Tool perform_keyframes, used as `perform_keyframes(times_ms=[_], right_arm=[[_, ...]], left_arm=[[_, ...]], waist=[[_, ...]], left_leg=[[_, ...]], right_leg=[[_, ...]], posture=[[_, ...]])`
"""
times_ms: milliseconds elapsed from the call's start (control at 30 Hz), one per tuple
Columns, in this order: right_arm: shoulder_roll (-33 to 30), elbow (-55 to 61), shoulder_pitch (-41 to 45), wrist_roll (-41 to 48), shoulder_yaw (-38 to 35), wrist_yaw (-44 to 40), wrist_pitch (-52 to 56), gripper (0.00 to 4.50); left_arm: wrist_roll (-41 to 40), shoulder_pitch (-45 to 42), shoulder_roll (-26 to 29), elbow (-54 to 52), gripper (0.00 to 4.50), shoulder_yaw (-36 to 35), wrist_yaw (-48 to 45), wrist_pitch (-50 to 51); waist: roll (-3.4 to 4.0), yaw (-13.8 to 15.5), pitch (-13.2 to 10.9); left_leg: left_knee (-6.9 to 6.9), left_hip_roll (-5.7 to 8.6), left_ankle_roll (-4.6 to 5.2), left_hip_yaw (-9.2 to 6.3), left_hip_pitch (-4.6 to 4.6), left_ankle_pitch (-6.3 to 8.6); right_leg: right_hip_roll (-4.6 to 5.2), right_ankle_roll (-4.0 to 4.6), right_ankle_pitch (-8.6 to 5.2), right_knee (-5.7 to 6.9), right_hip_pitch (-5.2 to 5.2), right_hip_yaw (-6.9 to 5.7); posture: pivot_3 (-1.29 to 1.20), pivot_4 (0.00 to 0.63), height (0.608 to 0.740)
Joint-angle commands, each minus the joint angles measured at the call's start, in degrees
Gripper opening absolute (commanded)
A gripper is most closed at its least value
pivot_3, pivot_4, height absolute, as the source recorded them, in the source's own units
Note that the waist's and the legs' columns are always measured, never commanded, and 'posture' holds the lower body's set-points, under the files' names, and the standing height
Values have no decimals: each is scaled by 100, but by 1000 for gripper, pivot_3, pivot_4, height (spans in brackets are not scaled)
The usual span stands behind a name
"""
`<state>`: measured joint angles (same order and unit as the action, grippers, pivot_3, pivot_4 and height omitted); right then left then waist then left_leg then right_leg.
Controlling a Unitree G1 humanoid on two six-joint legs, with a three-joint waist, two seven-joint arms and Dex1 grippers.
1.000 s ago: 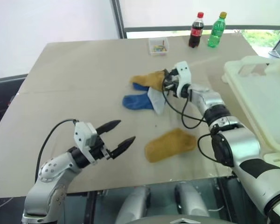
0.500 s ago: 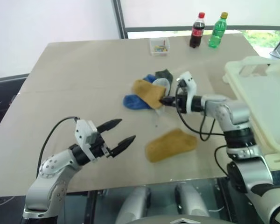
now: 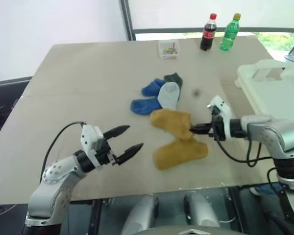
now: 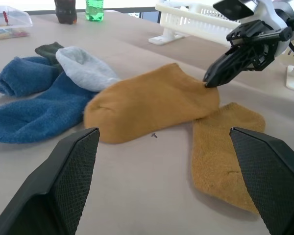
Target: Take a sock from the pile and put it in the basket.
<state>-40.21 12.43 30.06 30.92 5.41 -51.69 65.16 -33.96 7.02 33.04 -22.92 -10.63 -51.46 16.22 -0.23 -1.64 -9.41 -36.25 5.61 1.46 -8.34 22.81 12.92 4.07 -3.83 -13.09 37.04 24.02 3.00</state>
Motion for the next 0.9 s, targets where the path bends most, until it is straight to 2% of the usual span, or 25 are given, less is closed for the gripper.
perform_keyframes(times_ms=[33, 233, 367, 567, 733, 767, 833, 867, 900], right_arm=[[-263, -106, 17, -114, -63, -96, -325, 45], [0, -1187, 385, -747, 68, 359, -1092, 45], [131, -1640, 537, -1066, 241, 307, -1611, 45], [51, -1378, 374, -1227, 394, 25, -1982, 45], [95, -1226, 246, -1230, 203, 92, -2167, 45], [115, -1171, 227, -1206, 151, 150, -2130, 581], [162, -1016, 171, -1136, 10, 300, -2024, 1299], [162, -934, 127, -1098, -61, 331, -2000, 1896], [168, -863, 88, -1021, -156, 348, -1926, 1896]], left_arm=[[-82, -17, 74, -39, 4500, -6, -96, 23], [27, -234, 77, 49, 4500, 116, 54, 244], [-8, -474, -46, 20, 4500, 220, 460, 611], [-185, -723, -127, -115, 4500, 430, 762, 1212], [-322, -1186, -357, 60, 4500, 681, 989, 1721], [-302, -1291, -420, 134, 4500, 738, 1048, 1779], [-227, -1537, -588, 344, 4500, 864, 1216, 1923], [-218, -1619, -667, 418, 4500, 911, 1240, 1951], [-218, -1709, -756, 513, 4500, 953, 1281, 1988]], waist=[[-1, 1, 0], [-4, 17, 1], [-5, 52, 1], [-5, 98, 1], [-5, 103, 1], [-5, 103, 1], [-5, 105, 1], [-5, 107, 1], [-6, 108, 1]], left_leg=[[0, 0, 0, 1, 0, 0], [-4, -3, 0, 2, -3, 0], [-7, 0, 0, 2, -1, 0], [-7, 0, -1, -1, 0, -1], [-7, 0, -1, -3, 0, -1], [-7, 0, -1, -2, -1, -1], [-8, 1, -2, -2, 0, -1], [-9, 1, -2, -3, -1, -2], [-9, 1, -3, -4, 0, -2]], right_leg=[[1, 0, 0, -1, 0, 1], [-2, -1, 1, -1, -3, 1], [-2, -1, 1, -2, -5, 2], [-2, -1, 1, -2, -4, 0], [-3, -1, 1, -2, -5, -3], [-3, -1, 1, -1, -6, -2], [-4, -2, 1, 0, -6, -2], [-4, -2, 1, 1, -6, -2], [-4, -2, 1, 1, -6, -2]], posture=[[0, 150, 740], [0, 150, 740], [0, 150, 740], [0, 150, 740], [0, 150, 740], [0, 150, 740], [0, 150, 740], [0, 150, 740], [0, 150, 740]])
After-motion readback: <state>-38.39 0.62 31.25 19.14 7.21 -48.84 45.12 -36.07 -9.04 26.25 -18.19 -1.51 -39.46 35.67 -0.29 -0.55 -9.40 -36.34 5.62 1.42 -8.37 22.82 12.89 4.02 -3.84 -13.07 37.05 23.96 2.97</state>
